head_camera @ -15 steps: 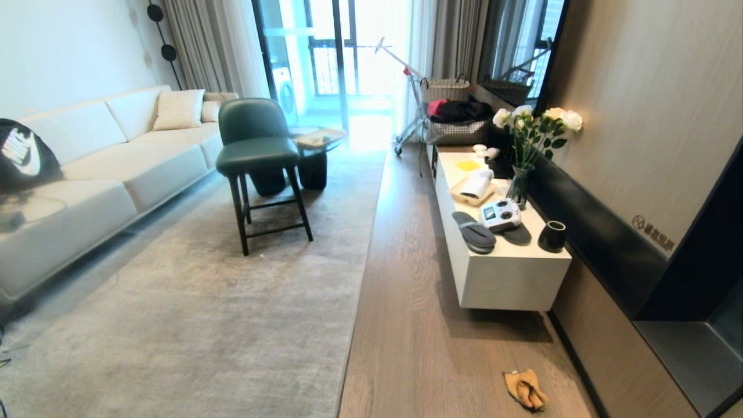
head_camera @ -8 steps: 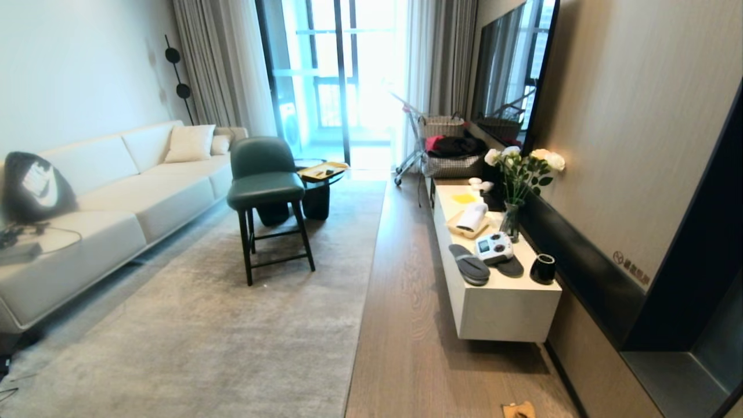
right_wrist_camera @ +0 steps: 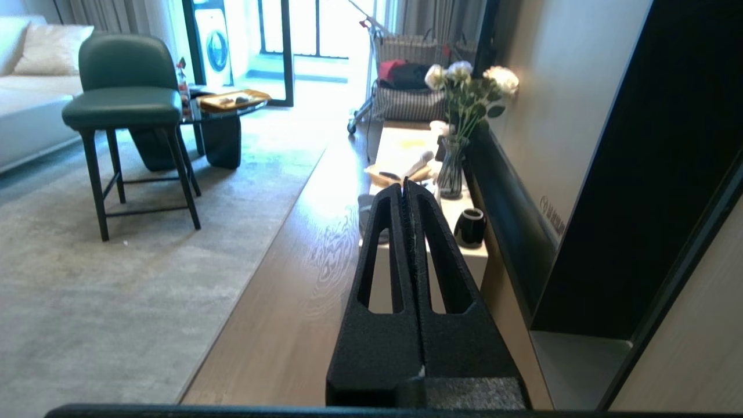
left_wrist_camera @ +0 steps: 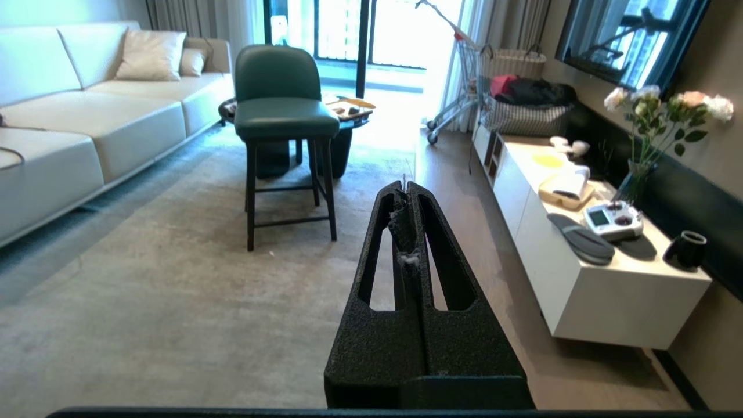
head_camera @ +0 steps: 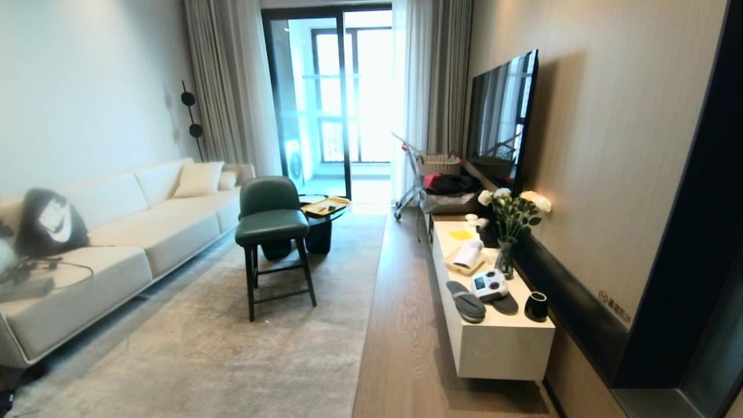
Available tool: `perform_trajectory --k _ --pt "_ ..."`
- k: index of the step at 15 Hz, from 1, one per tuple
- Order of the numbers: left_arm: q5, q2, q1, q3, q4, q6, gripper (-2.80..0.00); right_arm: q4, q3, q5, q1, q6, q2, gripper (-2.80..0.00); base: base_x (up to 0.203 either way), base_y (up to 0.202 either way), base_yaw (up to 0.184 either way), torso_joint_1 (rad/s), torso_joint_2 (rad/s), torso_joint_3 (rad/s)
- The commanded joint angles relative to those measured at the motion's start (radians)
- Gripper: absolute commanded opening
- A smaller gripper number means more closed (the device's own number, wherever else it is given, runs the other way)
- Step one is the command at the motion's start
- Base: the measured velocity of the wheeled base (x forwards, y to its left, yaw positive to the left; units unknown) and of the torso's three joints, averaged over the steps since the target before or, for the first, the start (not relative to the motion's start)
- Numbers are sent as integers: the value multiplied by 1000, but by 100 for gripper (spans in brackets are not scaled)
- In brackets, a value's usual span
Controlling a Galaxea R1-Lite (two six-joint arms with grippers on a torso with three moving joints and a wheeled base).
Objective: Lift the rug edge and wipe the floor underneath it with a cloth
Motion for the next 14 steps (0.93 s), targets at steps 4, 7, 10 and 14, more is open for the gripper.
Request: perform_trajectory --k 4,7,10,14 --pt "0 0 0 0 -1 -1 -280 0 0 1 0 -1 1 -280 0 0 0 221 -546 -117" --pt "0 0 0 0 -1 -1 -280 -2 0 1 0 5 1 -280 0 0 0 164 -378 -23" --pt "0 0 0 0 -1 -1 -280 -2 0 1 0 7 1 -280 0 0 0 78 -173 92" --pt "0 0 0 0 -1 -1 -280 -2 0 1 0 7 1 -280 0 0 0 7 -4 196"
